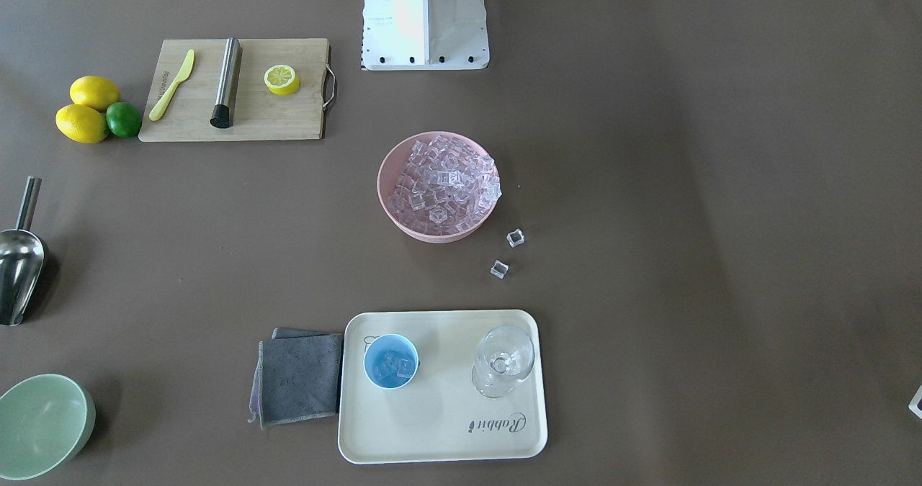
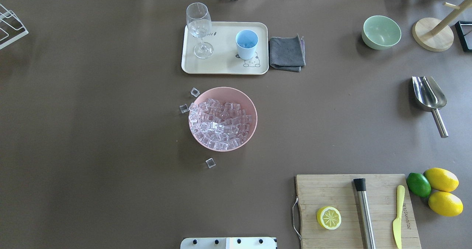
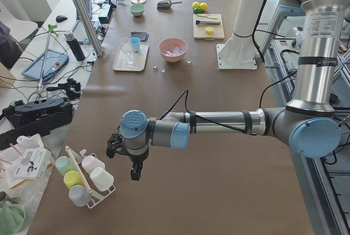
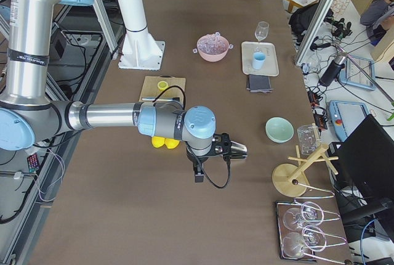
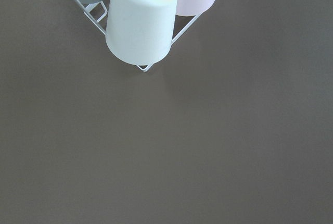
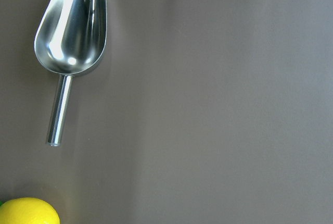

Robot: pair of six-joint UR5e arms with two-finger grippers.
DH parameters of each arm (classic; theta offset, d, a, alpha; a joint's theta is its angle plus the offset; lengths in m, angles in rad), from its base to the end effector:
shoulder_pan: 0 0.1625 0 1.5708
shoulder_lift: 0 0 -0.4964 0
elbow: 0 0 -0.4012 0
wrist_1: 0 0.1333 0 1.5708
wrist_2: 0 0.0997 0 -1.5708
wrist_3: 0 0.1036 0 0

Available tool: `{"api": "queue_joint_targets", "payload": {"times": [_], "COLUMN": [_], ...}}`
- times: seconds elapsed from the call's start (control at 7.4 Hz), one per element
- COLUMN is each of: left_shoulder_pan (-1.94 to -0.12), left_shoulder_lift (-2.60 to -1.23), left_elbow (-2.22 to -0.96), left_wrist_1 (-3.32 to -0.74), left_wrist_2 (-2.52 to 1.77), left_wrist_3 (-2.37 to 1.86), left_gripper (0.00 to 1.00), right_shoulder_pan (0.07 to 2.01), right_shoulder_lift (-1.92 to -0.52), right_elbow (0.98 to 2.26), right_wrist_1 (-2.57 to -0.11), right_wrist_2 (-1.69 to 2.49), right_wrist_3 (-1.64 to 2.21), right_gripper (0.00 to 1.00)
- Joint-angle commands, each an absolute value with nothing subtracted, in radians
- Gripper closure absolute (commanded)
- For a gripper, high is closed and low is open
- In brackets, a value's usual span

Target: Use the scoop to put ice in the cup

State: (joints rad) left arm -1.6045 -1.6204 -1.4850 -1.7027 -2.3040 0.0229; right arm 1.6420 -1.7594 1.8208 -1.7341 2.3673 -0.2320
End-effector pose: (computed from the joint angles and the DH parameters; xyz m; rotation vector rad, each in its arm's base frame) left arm -0.0819 -0.5297 0.7399 0.1121 0.7297 0.0248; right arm 0.0875 -0.3940 0.7077 0.0248 -0.8016 -0.1115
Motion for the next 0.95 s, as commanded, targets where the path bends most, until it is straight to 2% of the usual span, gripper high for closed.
{"api": "queue_joint_targets", "payload": {"times": [0.0, 0.81], "left_shoulder_pan": [-1.597, -1.545], "left_shoulder_lift": [-1.62, -1.638], "left_elbow": [-1.486, -1.483], "left_wrist_1": [-1.703, -1.701], "left_wrist_2": [-2.304, -2.303], "left_wrist_3": [0.021, 0.021], "left_gripper": [0.01, 0.01], "right_shoulder_pan": [1.654, 1.655], "right_shoulder_lift": [-1.766, -1.766], "right_elbow": [1.793, 1.789], "right_wrist_1": [-1.735, -1.735], "right_wrist_2": [2.37, 2.364], "right_wrist_3": [-0.236, -0.239], "right_gripper": [0.0, 0.0]}}
